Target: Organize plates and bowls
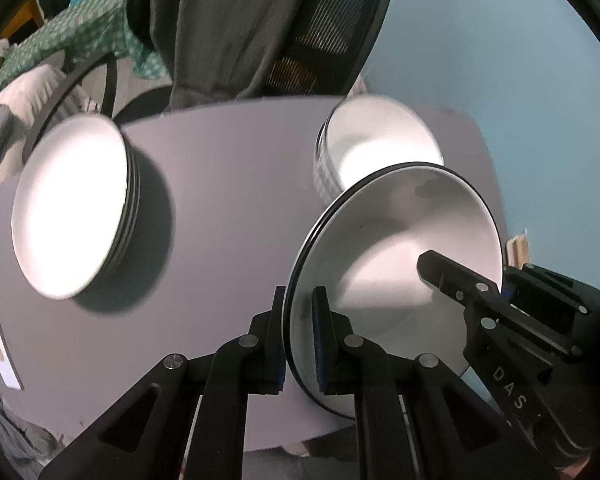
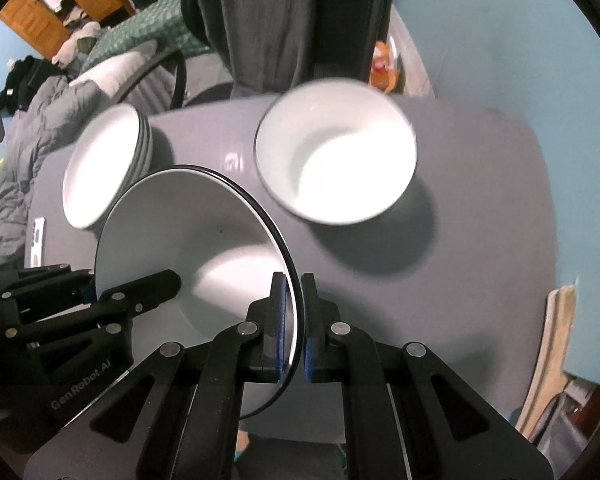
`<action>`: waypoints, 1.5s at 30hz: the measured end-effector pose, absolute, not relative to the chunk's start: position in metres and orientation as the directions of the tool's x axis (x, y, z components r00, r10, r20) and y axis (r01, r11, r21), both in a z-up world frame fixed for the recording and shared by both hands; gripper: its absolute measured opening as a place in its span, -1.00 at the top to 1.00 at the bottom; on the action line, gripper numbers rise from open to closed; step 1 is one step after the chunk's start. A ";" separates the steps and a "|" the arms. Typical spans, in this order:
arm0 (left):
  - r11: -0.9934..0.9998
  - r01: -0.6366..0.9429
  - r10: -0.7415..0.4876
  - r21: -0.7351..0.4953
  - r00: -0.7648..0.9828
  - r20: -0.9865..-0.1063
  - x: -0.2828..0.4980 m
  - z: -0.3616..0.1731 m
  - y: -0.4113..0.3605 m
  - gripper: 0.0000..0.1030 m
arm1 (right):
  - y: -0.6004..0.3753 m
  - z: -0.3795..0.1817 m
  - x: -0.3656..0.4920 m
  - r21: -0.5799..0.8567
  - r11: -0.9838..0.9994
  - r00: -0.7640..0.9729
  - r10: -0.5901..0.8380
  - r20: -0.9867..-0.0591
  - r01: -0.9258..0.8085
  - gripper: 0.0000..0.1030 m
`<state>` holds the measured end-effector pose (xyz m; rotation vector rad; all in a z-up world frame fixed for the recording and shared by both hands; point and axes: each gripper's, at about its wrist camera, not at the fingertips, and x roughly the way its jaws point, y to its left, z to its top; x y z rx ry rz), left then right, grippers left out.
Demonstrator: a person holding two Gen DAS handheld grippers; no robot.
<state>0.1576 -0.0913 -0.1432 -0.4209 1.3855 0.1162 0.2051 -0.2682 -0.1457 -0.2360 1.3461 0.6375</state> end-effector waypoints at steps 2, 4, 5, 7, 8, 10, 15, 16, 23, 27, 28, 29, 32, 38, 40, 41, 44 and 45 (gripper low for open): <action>0.925 -0.313 -0.157 -0.218 0.208 -0.965 0.169 -0.139 -0.094 0.80 | -0.268 -0.140 0.215 0.194 0.816 0.102 0.294 -0.950 -0.544 0.86; 0.930 -0.301 -0.146 -0.211 0.225 -0.963 0.182 -0.133 -0.095 0.80 | -0.269 -0.134 0.224 0.194 0.822 0.117 0.300 -0.947 -0.536 0.86; 0.933 -0.294 -0.140 -0.207 0.233 -0.962 0.189 -0.129 -0.096 0.80 | -0.267 -0.134 0.229 0.197 0.826 0.122 0.304 -0.945 -0.529 0.86; 0.939 -0.281 -0.128 -0.198 0.249 -0.960 0.202 -0.123 -0.098 0.80 | -0.270 -0.130 0.241 0.210 0.831 0.126 0.315 -0.941 -0.515 0.86; 0.942 -0.274 -0.123 -0.194 0.256 -0.959 0.208 -0.121 -0.099 0.80 | -0.269 -0.130 0.246 0.213 0.833 0.128 0.318 -0.939 -0.511 0.86; 0.948 -0.261 -0.112 -0.184 0.267 -0.957 0.220 -0.117 -0.100 0.80 | -0.270 -0.127 0.255 0.214 0.836 0.134 0.321 -0.937 -0.505 0.85; 0.955 -0.249 -0.092 -0.160 0.264 -0.960 0.243 -0.121 -0.101 0.80 | -0.275 -0.124 0.278 0.208 0.845 0.142 0.313 -0.939 -0.492 0.85; 0.956 -0.249 -0.089 -0.156 0.260 -0.961 0.248 -0.124 -0.100 0.80 | -0.274 -0.126 0.282 0.205 0.847 0.140 0.309 -0.941 -0.490 0.85; 0.958 -0.254 -0.081 -0.131 0.198 -0.977 0.267 -0.150 -0.100 0.80 | -0.273 -0.148 0.298 0.202 0.853 0.097 0.281 -0.955 -0.481 0.84; 0.962 -0.248 -0.076 -0.117 0.169 -0.983 0.271 -0.161 -0.104 0.80 | -0.277 -0.160 0.301 0.209 0.858 0.063 0.268 -0.961 -0.469 0.83; 0.963 -0.245 -0.073 -0.112 0.164 -0.984 0.272 -0.162 -0.105 0.80 | -0.278 -0.163 0.301 0.211 0.860 0.053 0.266 -0.963 -0.465 0.82; 0.964 -0.242 -0.070 -0.107 0.158 -0.985 0.273 -0.165 -0.106 0.80 | -0.279 -0.165 0.301 0.215 0.861 0.047 0.265 -0.963 -0.461 0.82; 0.971 -0.225 -0.054 -0.087 0.151 -0.987 0.272 -0.168 -0.109 0.80 | -0.282 -0.169 0.301 0.220 0.864 0.032 0.263 -0.964 -0.453 0.82; 0.978 -0.199 -0.041 -0.066 0.130 -0.991 0.270 -0.179 -0.113 0.77 | -0.281 -0.179 0.298 0.194 0.870 0.024 0.229 -0.973 -0.453 0.82; 0.979 -0.197 -0.034 -0.059 0.131 -0.991 0.270 -0.179 -0.114 0.76 | -0.281 -0.179 0.298 0.180 0.870 0.034 0.220 -0.975 -0.458 0.82; 0.979 -0.194 -0.033 -0.058 0.131 -0.991 0.270 -0.179 -0.114 0.76 | -0.282 -0.179 0.299 0.186 0.871 0.028 0.223 -0.974 -0.455 0.82; 0.981 -0.188 -0.032 -0.056 0.128 -0.991 0.271 -0.179 -0.115 0.73 | -0.283 -0.179 0.303 0.191 0.869 0.016 0.222 -0.975 -0.457 0.82; 0.981 -0.186 -0.029 -0.053 0.126 -0.992 0.271 -0.178 -0.116 0.73 | -0.283 -0.178 0.304 0.192 0.869 0.014 0.222 -0.975 -0.457 0.82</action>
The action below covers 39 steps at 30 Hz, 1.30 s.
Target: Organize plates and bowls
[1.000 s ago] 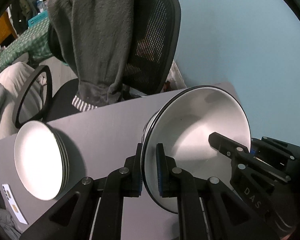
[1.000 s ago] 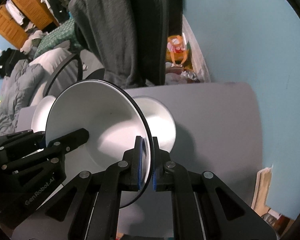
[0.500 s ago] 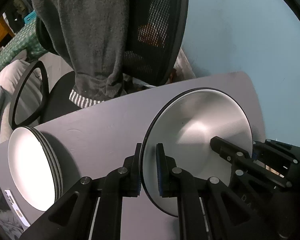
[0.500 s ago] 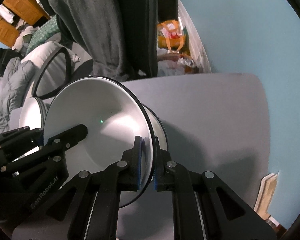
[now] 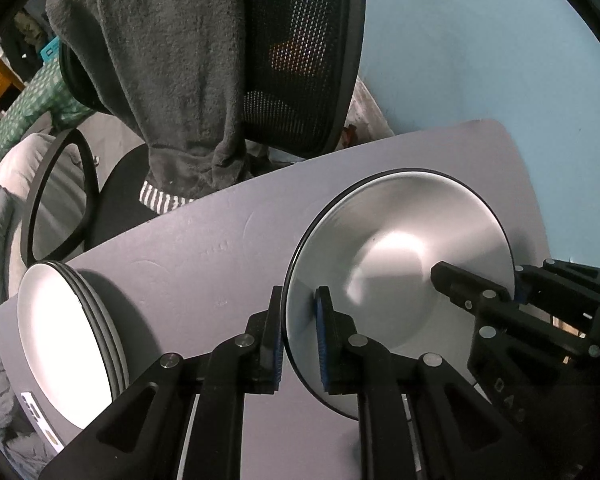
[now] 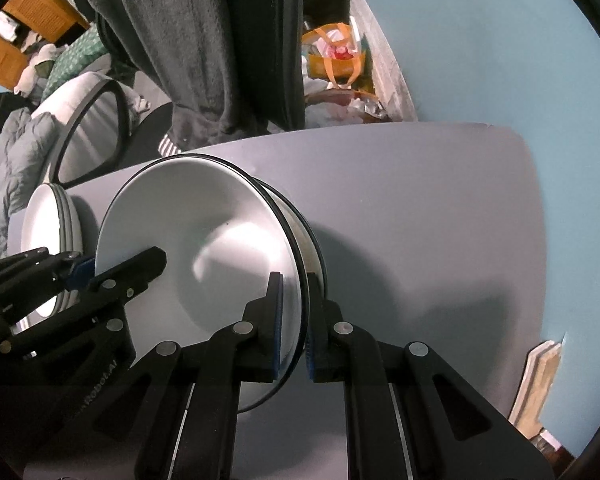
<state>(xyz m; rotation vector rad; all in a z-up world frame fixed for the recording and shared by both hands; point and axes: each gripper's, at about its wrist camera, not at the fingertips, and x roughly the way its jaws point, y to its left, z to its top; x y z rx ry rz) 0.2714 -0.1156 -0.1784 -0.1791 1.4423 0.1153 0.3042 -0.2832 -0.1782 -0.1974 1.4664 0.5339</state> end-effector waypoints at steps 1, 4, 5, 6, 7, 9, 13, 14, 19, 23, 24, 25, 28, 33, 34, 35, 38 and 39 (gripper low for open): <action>0.982 -0.184 -0.026 -0.049 0.127 -0.992 0.271 -0.177 -0.116 0.73 | -0.284 -0.177 0.305 0.193 0.869 0.013 0.223 -0.975 -0.455 0.81; 0.983 -0.178 -0.012 -0.036 0.132 -0.991 0.271 -0.174 -0.116 0.72 | -0.284 -0.175 0.304 0.193 0.868 0.015 0.224 -0.974 -0.458 0.82; 0.983 -0.179 -0.009 -0.033 0.132 -0.991 0.271 -0.174 -0.115 0.72 | -0.284 -0.175 0.304 0.192 0.868 0.017 0.225 -0.974 -0.457 0.82; 0.983 -0.179 -0.005 -0.029 0.136 -0.991 0.270 -0.172 -0.115 0.72 | -0.284 -0.175 0.304 0.191 0.869 0.019 0.224 -0.974 -0.456 0.82; 0.984 -0.179 0.002 -0.024 0.141 -0.990 0.270 -0.170 -0.115 0.72 | -0.284 -0.174 0.304 0.188 0.871 0.019 0.220 -0.975 -0.455 0.81; 0.983 -0.181 0.015 -0.011 0.142 -0.990 0.269 -0.167 -0.113 0.69 | -0.283 -0.174 0.304 0.182 0.875 0.019 0.213 -0.977 -0.450 0.81; 0.982 -0.189 0.021 -0.010 0.160 -0.987 0.268 -0.158 -0.110 0.66 | -0.283 -0.172 0.304 0.184 0.881 0.009 0.208 -0.978 -0.437 0.75; 0.982 -0.188 0.020 -0.011 0.164 -0.986 0.268 -0.155 -0.109 0.61 | -0.282 -0.172 0.303 0.181 0.882 0.010 0.206 -0.978 -0.435 0.75; 0.980 -0.200 0.020 -0.018 0.188 -0.982 0.266 -0.147 -0.105 0.50 | -0.284 -0.169 0.303 0.208 0.886 -0.001 0.227 -0.974 -0.414 0.60; 0.975 -0.219 0.011 -0.032 0.195 -0.981 0.264 -0.143 -0.100 0.50 | -0.285 -0.168 0.304 0.223 0.888 -0.009 0.240 -0.971 -0.403 0.57; 0.973 -0.227 0.010 -0.036 0.200 -0.980 0.263 -0.141 -0.098 0.50 | -0.285 -0.168 0.304 0.226 0.888 -0.009 0.243 -0.970 -0.400 0.57; 0.972 -0.230 0.008 -0.039 0.202 -0.979 0.263 -0.140 -0.097 0.50 | -0.286 -0.167 0.304 0.229 0.889 -0.008 0.247 -0.969 -0.397 0.56; 0.964 -0.256 -0.020 -0.073 0.204 -0.979 0.260 -0.137 -0.090 0.35 | -0.289 -0.163 0.303 0.263 0.888 -0.013 0.279 -0.960 -0.379 0.38; 0.952 -0.292 -0.022 -0.086 0.215 -0.976 0.252 -0.131 -0.079 0.33 | -0.291 -0.154 0.300 0.239 0.893 0.024 0.268 -0.963 -0.382 0.22; 0.951 -0.296 -0.021 -0.087 0.219 -0.976 0.251 -0.128 -0.078 0.33 | -0.293 -0.150 0.300 0.237 0.894 0.032 0.269 -0.963 -0.381 0.22; 0.949 -0.302 -0.018 -0.087 0.223 -0.975 0.249 -0.125 -0.076 0.31 | -0.295 -0.147 0.300 0.236 0.894 0.039 0.271 -0.962 -0.380 0.22; 0.944 -0.315 -0.014 -0.095 0.250 -0.968 0.240 -0.114 -0.072 0.19 | -0.298 -0.135 0.298 0.222 0.896 0.070 0.268 -0.961 -0.386 0.22; 0.945 -0.314 -0.010 -0.094 0.259 -0.966 0.237 -0.109 -0.072 0.19 | -0.300 -0.127 0.297 0.209 0.897 0.091 0.264 -0.960 -0.390 0.21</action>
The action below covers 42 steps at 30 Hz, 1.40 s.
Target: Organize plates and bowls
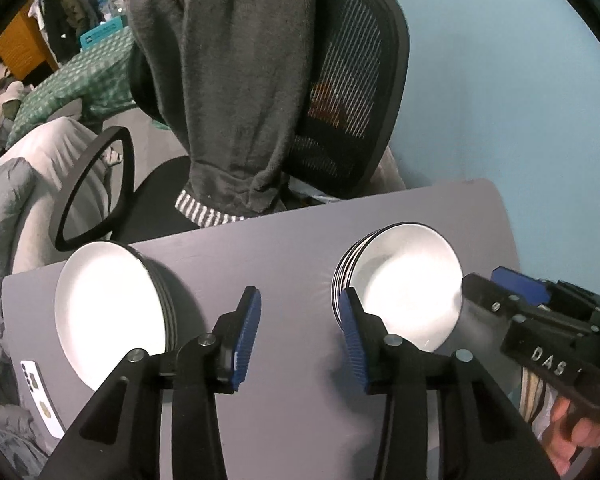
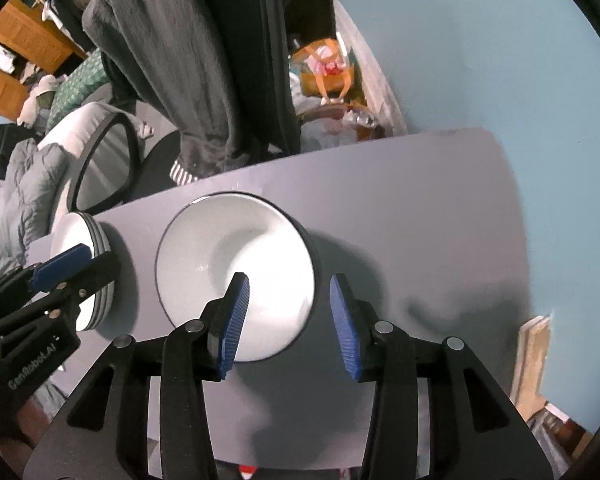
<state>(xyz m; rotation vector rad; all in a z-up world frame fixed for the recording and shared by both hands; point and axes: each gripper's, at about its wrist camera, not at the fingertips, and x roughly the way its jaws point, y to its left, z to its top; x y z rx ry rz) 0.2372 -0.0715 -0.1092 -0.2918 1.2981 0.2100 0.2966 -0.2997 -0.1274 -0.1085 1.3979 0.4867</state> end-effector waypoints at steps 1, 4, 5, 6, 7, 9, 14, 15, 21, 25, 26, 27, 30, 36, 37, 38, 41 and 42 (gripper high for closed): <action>0.946 -0.310 -0.006 -0.091 0.264 -0.965 0.235 -0.106 -0.073 0.19 | -0.301 -0.121 0.295 0.196 0.897 0.113 0.259 -0.959 -0.395 0.21; 0.954 -0.291 0.014 -0.071 0.282 -0.959 0.228 -0.093 -0.076 0.17 | -0.302 -0.102 0.289 0.155 0.896 0.174 0.246 -0.953 -0.417 0.08; 0.956 -0.285 0.021 -0.065 0.289 -0.957 0.225 -0.089 -0.078 0.11 | -0.303 -0.094 0.286 0.144 0.893 0.199 0.248 -0.948 -0.426 0.06; 0.958 -0.280 0.023 -0.064 0.298 -0.954 0.223 -0.084 -0.080 0.07 | -0.303 -0.086 0.283 0.132 0.890 0.221 0.248 -0.943 -0.436 0.00; 0.959 -0.275 0.024 -0.064 0.306 -0.952 0.221 -0.080 -0.081 0.04 | -0.303 -0.079 0.280 0.118 0.888 0.239 0.244 -0.940 -0.444 -0.02; 0.963 -0.264 0.027 -0.062 0.321 -0.947 0.216 -0.072 -0.083 -0.06 | -0.303 -0.070 0.277 0.101 0.885 0.266 0.243 -0.933 -0.455 -0.04; 0.965 -0.254 0.035 -0.057 0.341 -0.939 0.206 -0.058 -0.082 -0.11 | -0.304 -0.051 0.269 0.070 0.876 0.314 0.245 -0.917 -0.477 -0.06; 0.965 -0.256 0.035 -0.057 0.344 -0.938 0.203 -0.056 -0.082 -0.11 | -0.304 -0.047 0.267 0.066 0.875 0.321 0.245 -0.915 -0.480 -0.06; 0.957 -0.283 0.044 -0.065 0.362 -0.931 0.191 -0.044 -0.076 -0.11 | -0.304 -0.031 0.258 0.027 0.870 0.374 0.239 -0.896 -0.492 -0.06; 0.955 -0.282 0.018 -0.092 0.364 -0.931 0.185 -0.042 -0.075 -0.16 | -0.306 -0.025 0.256 0.022 0.870 0.389 0.242 -0.889 -0.492 -0.08; 0.956 -0.278 0.019 -0.090 0.364 -0.931 0.184 -0.041 -0.076 -0.16 | -0.307 -0.024 0.257 0.015 0.872 0.393 0.237 -0.888 -0.490 -0.08; 0.958 -0.273 0.020 -0.086 0.364 -0.931 0.183 -0.041 -0.076 -0.16 | -0.307 -0.024 0.256 0.014 0.872 0.394 0.236 -0.888 -0.489 -0.09; 0.962 -0.262 0.019 -0.083 0.365 -0.931 0.182 -0.037 -0.080 -0.16 | -0.310 -0.024 0.258 0.017 0.872 0.388 0.235 -0.891 -0.490 -0.09; 0.953 -0.283 0.003 -0.109 0.368 -0.930 0.183 -0.036 -0.081 -0.18 | -0.314 -0.025 0.261 0.009 0.871 0.384 0.226 -0.895 -0.490 -0.09; 0.951 -0.287 -0.003 -0.116 0.368 -0.930 0.183 -0.036 -0.082 -0.18 | -0.315 -0.025 0.262 0.009 0.871 0.384 0.226 -0.895 -0.492 -0.09; 0.949 -0.289 -0.010 -0.124 0.367 -0.930 0.184 -0.037 -0.082 -0.18 | -0.316 -0.026 0.262 0.008 0.870 0.382 0.225 -0.896 -0.493 -0.09; 0.949 -0.291 -0.013 -0.123 0.355 -0.935 0.188 -0.042 -0.085 -0.18 | -0.317 -0.029 0.266 0.004 0.868 0.376 0.220 -0.900 -0.496 -0.09; 0.950 -0.289 -0.013 -0.121 0.351 -0.936 0.189 -0.043 -0.086 -0.18 | -0.316 -0.031 0.266 0.003 0.868 0.376 0.218 -0.901 -0.497 -0.09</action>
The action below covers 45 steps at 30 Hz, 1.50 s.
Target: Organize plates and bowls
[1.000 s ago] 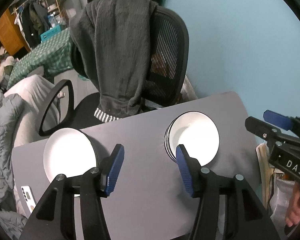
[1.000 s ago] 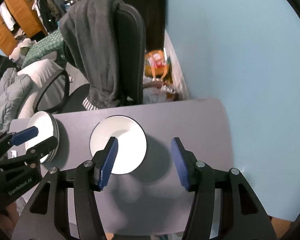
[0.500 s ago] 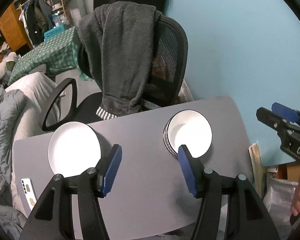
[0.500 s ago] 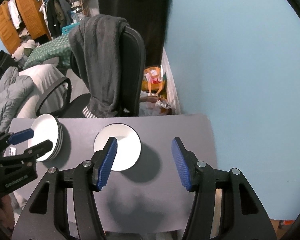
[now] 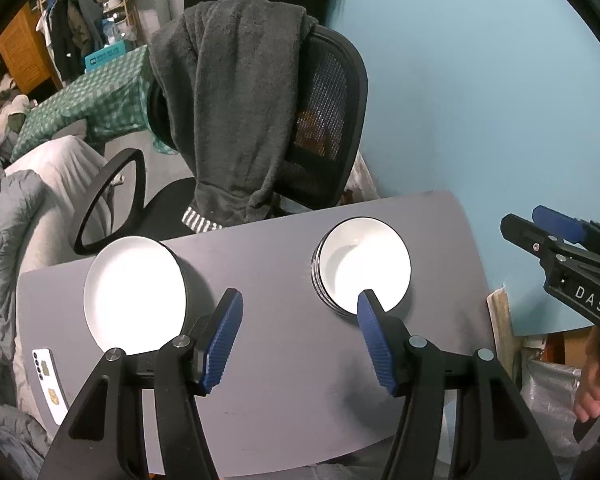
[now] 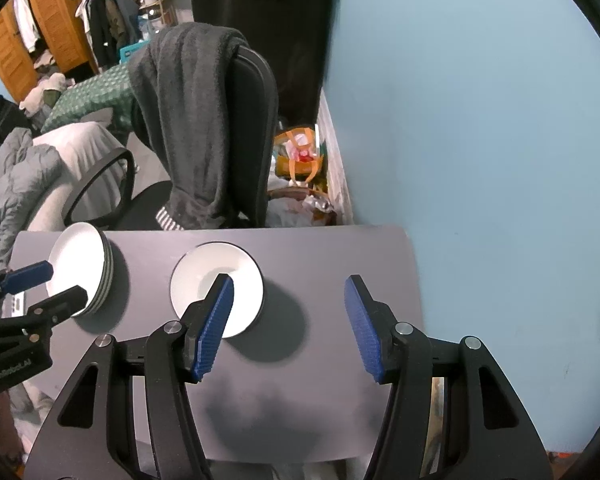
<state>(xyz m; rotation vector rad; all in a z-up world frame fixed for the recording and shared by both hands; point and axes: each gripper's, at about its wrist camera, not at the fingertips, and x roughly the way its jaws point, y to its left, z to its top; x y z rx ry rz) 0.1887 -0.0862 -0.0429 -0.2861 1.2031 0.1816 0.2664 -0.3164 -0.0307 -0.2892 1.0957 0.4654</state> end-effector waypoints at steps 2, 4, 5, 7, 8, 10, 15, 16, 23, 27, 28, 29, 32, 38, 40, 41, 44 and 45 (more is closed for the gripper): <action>0.951 -0.287 -0.011 -0.117 0.346 -0.938 0.191 -0.045 -0.088 -0.18 | -0.317 -0.032 0.269 0.000 0.866 0.372 0.215 -0.903 -0.501 -0.09; 0.952 -0.284 -0.008 -0.111 0.341 -0.940 0.193 -0.046 -0.088 -0.18 | -0.318 -0.035 0.271 0.002 0.864 0.366 0.216 -0.905 -0.504 -0.09; 0.953 -0.284 -0.006 -0.108 0.337 -0.941 0.194 -0.047 -0.088 -0.18 | -0.318 -0.036 0.272 0.001 0.863 0.364 0.214 -0.907 -0.505 -0.09; 0.952 -0.286 -0.007 -0.107 0.329 -0.944 0.198 -0.050 -0.088 -0.18 | -0.319 -0.039 0.275 0.002 0.862 0.358 0.212 -0.910 -0.506 -0.09; 0.952 -0.287 -0.008 -0.107 0.327 -0.945 0.198 -0.051 -0.087 -0.18 | -0.319 -0.041 0.276 0.005 0.862 0.353 0.213 -0.911 -0.508 -0.09; 0.950 -0.292 -0.010 -0.111 0.326 -0.945 0.202 -0.055 -0.086 -0.18 | -0.319 -0.045 0.280 0.014 0.859 0.341 0.218 -0.915 -0.512 -0.09; 0.927 -0.335 -0.062 -0.169 0.307 -0.950 0.208 -0.079 -0.081 -0.19 | -0.318 -0.064 0.294 0.067 0.848 0.272 0.243 -0.931 -0.526 -0.11; 0.923 -0.341 -0.074 -0.178 0.297 -0.952 0.210 -0.085 -0.080 -0.19 | -0.317 -0.072 0.299 0.101 0.843 0.242 0.263 -0.934 -0.528 -0.11; 0.924 -0.346 -0.085 -0.163 0.231 -0.969 0.230 -0.125 -0.085 -0.19 | -0.311 -0.114 0.319 0.164 0.819 0.130 0.278 -0.952 -0.550 -0.11; 0.919 -0.362 -0.091 -0.159 0.199 -0.976 0.240 -0.145 -0.083 -0.19 | -0.304 -0.137 0.327 0.184 0.800 0.080 0.278 -0.957 -0.572 -0.11; 0.919 -0.364 -0.088 -0.154 0.190 -0.978 0.242 -0.150 -0.083 -0.19 | -0.301 -0.144 0.329 0.189 0.794 0.063 0.274 -0.960 -0.578 -0.11; 0.919 -0.364 -0.090 -0.153 0.185 -0.979 0.243 -0.154 -0.083 -0.19 | -0.300 -0.149 0.330 0.190 0.790 0.054 0.271 -0.961 -0.584 -0.11; 0.915 -0.368 -0.103 -0.163 0.176 -0.979 0.247 -0.164 -0.082 -0.19 | -0.294 -0.160 0.331 0.172 0.773 0.044 0.249 -0.967 -0.611 -0.11; 0.908 -0.377 -0.130 -0.183 0.161 -0.978 0.252 -0.179 -0.081 -0.19 | -0.285 -0.172 0.330 0.172 0.736 0.018 0.242 -0.970 -0.655 -0.11; 0.907 -0.379 -0.141 -0.186 0.144 -0.979 0.254 -0.185 -0.082 -0.19 | -0.281 -0.175 0.331 0.180 0.722 0.006 0.247 -0.969 -0.668 -0.11; 0.904 -0.380 -0.152 -0.194 0.139 -0.979 0.254 -0.188 -0.081 -0.19 | -0.279 -0.177 0.332 0.177 0.717 0.003 0.242 -0.970 -0.674 -0.11; 0.900 -0.385 -0.174 -0.207 0.120 -0.977 0.254 -0.196 -0.081 -0.19 | -0.274 -0.186 0.333 0.169 0.708 -0.009 0.224 -0.975 -0.686 -0.11; 0.897 -0.385 -0.186 -0.216 0.115 -0.976 0.255 -0.198 -0.081 -0.19 | -0.273 -0.188 0.334 0.169 0.705 -0.016 0.219 -0.976 -0.689 -0.11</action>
